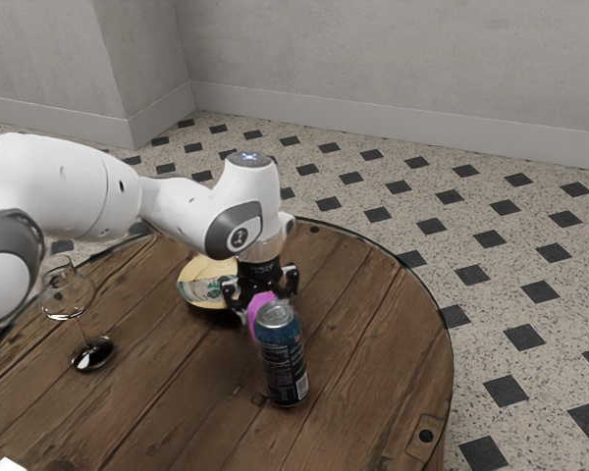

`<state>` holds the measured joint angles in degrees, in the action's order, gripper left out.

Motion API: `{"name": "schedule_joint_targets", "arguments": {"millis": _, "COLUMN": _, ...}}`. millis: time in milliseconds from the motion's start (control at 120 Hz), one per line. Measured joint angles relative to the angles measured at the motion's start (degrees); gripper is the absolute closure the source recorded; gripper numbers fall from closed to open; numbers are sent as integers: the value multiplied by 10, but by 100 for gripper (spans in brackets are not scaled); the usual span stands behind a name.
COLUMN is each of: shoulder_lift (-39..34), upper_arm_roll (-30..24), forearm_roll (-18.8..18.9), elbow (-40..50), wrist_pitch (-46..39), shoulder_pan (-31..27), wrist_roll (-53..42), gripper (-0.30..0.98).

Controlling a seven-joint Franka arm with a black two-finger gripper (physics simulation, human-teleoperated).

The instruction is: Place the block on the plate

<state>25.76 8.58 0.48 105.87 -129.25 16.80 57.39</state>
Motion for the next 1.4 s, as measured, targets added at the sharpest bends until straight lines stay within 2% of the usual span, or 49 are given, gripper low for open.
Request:
{"name": "schedule_joint_targets", "arguments": {"millis": 100, "shoulder_lift": -35, "upper_arm_roll": 8, "forearm_roll": 3, "elbow": 1, "wrist_pitch": 9, "shoulder_pan": 12, "wrist_roll": 7, "gripper": 29}}
{"name": "schedule_joint_targets", "arguments": {"millis": 217, "shoulder_lift": -84, "upper_arm_roll": 19, "forearm_roll": 31, "elbow": 1, "wrist_pitch": 31, "shoulder_pan": 17, "wrist_roll": 14, "gripper": 30}}
{"name": "schedule_joint_targets", "arguments": {"millis": 350, "shoulder_lift": -98, "upper_arm_roll": 19, "forearm_roll": 64, "elbow": 0, "wrist_pitch": 48, "shoulder_pan": -27, "wrist_roll": 16, "gripper": 30}}
{"name": "schedule_joint_targets", "arguments": {"millis": 558, "shoulder_lift": -27, "upper_arm_roll": -17, "forearm_roll": 77, "elbow": -51, "wrist_pitch": 46, "shoulder_pan": -124, "wrist_roll": -12, "gripper": 28}}
{"name": "schedule_joint_targets", "arguments": {"millis": 700, "shoulder_lift": 27, "upper_arm_roll": -20, "forearm_roll": 76, "elbow": -101, "wrist_pitch": 22, "shoulder_pan": -134, "wrist_roll": -37, "gripper": 27}}
{"name": "schedule_joint_targets", "arguments": {"millis": 867, "shoulder_lift": 27, "upper_arm_roll": -21, "forearm_roll": 61, "elbow": -103, "wrist_pitch": -6, "shoulder_pan": -131, "wrist_roll": -60, "gripper": 13}}
{"name": "schedule_joint_targets", "arguments": {"millis": 1017, "shoulder_lift": -33, "upper_arm_roll": -22, "forearm_roll": 55, "elbow": -60, "wrist_pitch": -7, "shoulder_pan": -120, "wrist_roll": -77, "gripper": 7}}
{"name": "schedule_joint_targets", "arguments": {"millis": 1183, "shoulder_lift": -126, "upper_arm_roll": -23, "forearm_roll": 41, "elbow": -49, "wrist_pitch": 69, "shoulder_pan": -93, "wrist_roll": -135, "gripper": 3}}
{"name": "schedule_joint_targets", "arguments": {"millis": 1400, "shoulder_lift": -220, "upper_arm_roll": -29, "forearm_roll": 39, "elbow": -32, "wrist_pitch": 162, "shoulder_pan": -86, "wrist_roll": -232, "gripper": 1}}
